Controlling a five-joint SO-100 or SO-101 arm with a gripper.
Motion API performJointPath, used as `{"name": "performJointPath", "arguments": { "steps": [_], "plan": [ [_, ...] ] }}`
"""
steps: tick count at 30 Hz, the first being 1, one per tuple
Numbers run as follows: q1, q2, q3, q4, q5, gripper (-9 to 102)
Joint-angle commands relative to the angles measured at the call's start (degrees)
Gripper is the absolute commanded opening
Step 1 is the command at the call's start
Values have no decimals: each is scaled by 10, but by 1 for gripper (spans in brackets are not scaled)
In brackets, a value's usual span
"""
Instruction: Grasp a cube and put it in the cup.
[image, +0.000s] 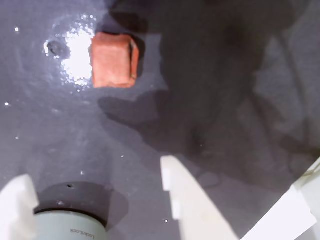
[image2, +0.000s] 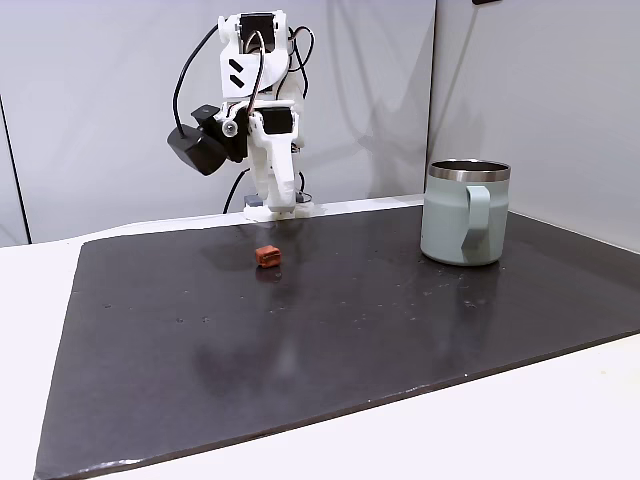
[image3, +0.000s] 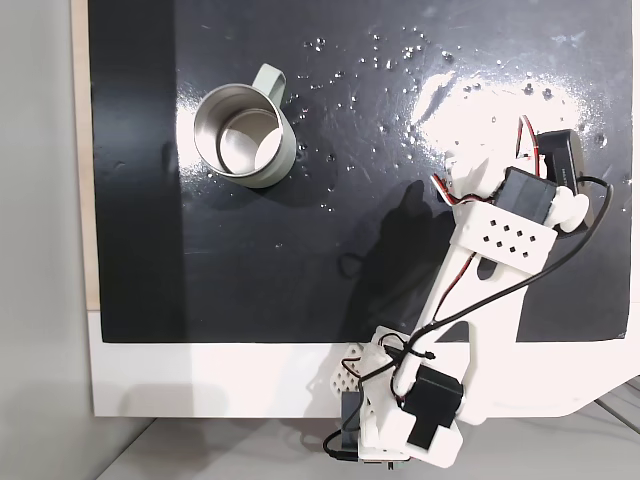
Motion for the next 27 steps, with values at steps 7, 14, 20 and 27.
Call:
{"name": "performJointPath", "arguments": {
  "steps": [7, 14, 20, 27],
  "plan": [
    [10, -37, -40, -7, 6, 28],
    [20, -109, -52, -35, 4, 28],
    [27, -164, -83, -44, 2, 28],
    [31, -214, -110, -55, -3, 27]
  ]
}}
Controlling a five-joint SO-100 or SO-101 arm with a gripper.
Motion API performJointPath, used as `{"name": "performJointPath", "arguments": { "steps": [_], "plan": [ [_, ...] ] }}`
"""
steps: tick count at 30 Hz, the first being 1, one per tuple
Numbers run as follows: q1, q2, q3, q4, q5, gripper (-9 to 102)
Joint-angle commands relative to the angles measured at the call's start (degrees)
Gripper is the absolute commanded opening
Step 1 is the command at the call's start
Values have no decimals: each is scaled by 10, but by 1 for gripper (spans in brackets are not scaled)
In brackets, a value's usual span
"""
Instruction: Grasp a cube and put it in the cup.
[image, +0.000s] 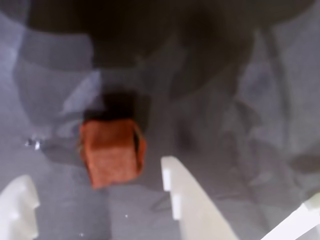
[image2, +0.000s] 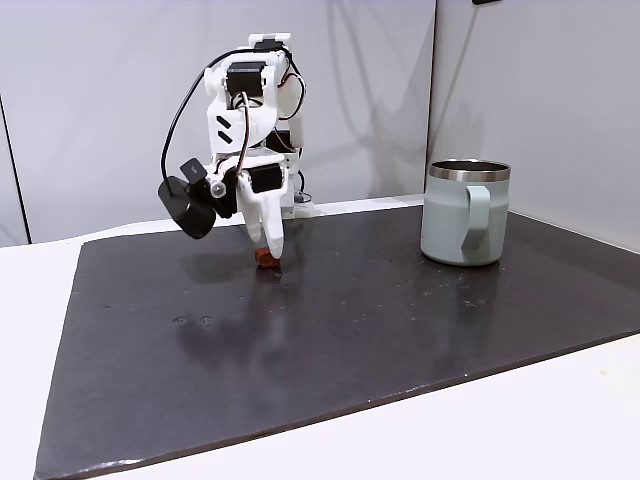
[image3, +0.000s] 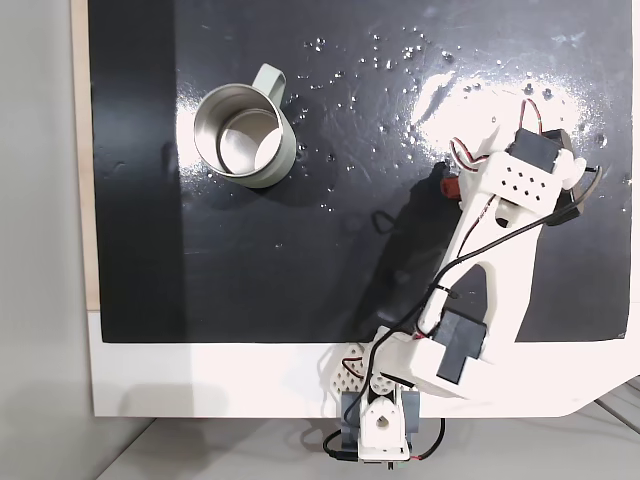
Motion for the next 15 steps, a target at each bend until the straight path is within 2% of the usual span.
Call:
{"name": "performJointPath", "arguments": {
  "steps": [1, 15],
  "plan": [
    [4, -7, -40, -7, -3, 27],
    [-18, -32, -41, -16, 2, 23]
  ]
}}
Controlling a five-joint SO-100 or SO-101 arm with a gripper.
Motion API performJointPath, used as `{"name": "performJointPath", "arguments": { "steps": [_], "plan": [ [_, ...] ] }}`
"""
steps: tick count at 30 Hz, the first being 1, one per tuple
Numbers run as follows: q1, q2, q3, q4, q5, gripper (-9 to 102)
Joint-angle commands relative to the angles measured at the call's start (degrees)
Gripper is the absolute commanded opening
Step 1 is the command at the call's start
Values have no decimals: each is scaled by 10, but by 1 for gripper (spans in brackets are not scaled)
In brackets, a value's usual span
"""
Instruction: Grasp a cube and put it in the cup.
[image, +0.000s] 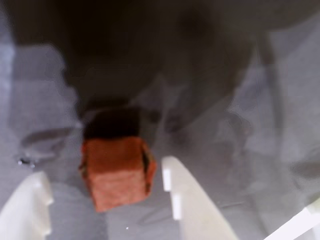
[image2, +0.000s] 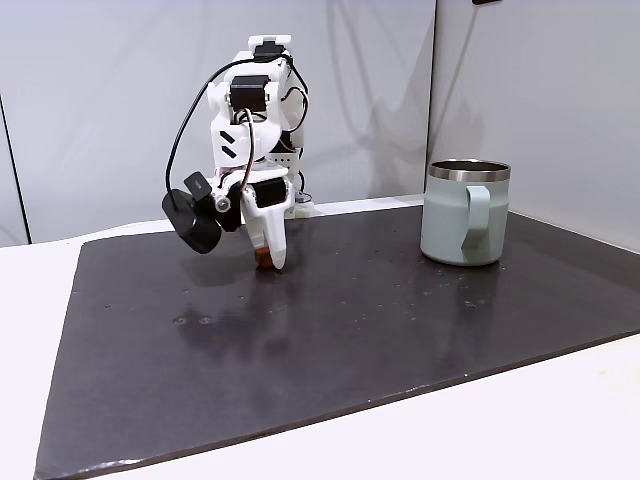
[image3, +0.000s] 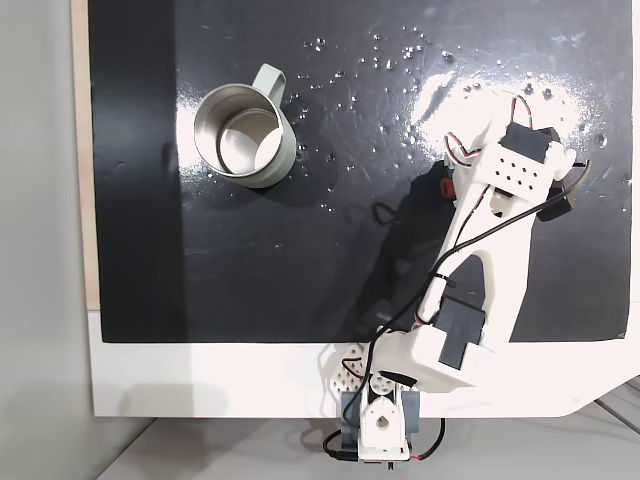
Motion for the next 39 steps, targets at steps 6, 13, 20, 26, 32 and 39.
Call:
{"name": "performJointPath", "arguments": {
  "steps": [6, 13, 20, 26, 32, 39],
  "plan": [
    [-1, 2, -33, -6, 0, 21],
    [7, 2, -31, -4, -4, 16],
    [11, 1, -25, -4, -7, 6],
    [13, 1, -21, -6, -8, 4],
    [11, 35, -27, 14, 4, 4],
    [-23, 137, -58, 92, 40, 4]
  ]
}}
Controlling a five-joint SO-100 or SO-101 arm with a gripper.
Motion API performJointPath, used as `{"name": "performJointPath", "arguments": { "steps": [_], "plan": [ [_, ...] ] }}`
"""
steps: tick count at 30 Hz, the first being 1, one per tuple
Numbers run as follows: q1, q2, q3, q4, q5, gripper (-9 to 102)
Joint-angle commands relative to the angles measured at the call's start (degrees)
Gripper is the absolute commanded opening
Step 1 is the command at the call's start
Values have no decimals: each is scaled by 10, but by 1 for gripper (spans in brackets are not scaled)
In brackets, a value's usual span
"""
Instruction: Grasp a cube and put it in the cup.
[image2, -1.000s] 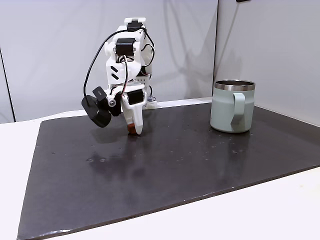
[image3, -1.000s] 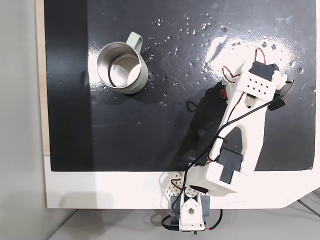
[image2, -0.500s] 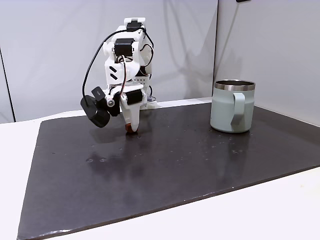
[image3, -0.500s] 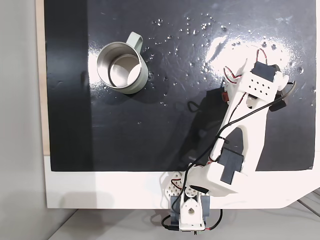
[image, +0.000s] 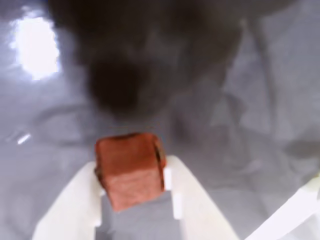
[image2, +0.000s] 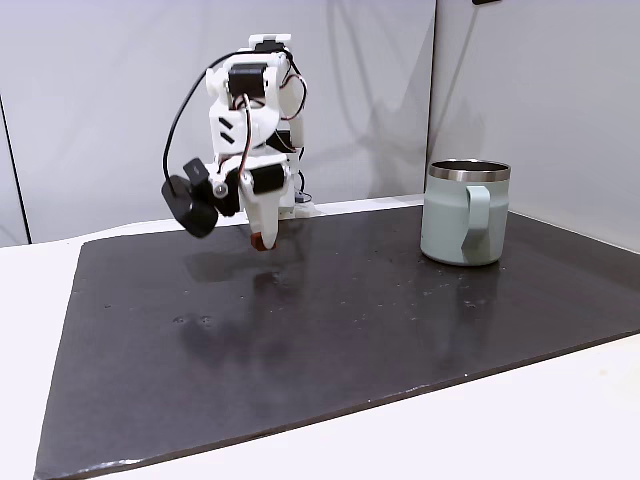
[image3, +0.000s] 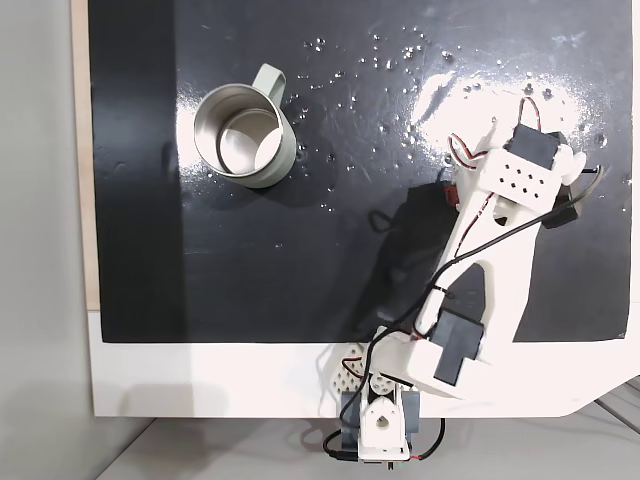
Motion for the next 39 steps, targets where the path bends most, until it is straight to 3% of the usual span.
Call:
{"name": "performJointPath", "arguments": {
  "steps": [1, 8, 17, 26, 39],
  "plan": [
    [-25, 87, -50, 47, 23, 4],
    [-62, 160, -145, 152, 59, 4],
    [-67, 258, -152, 158, 59, 4],
    [-124, 163, -272, 158, 126, 4],
    [-315, -46, -571, 158, 217, 4]
  ]
}}
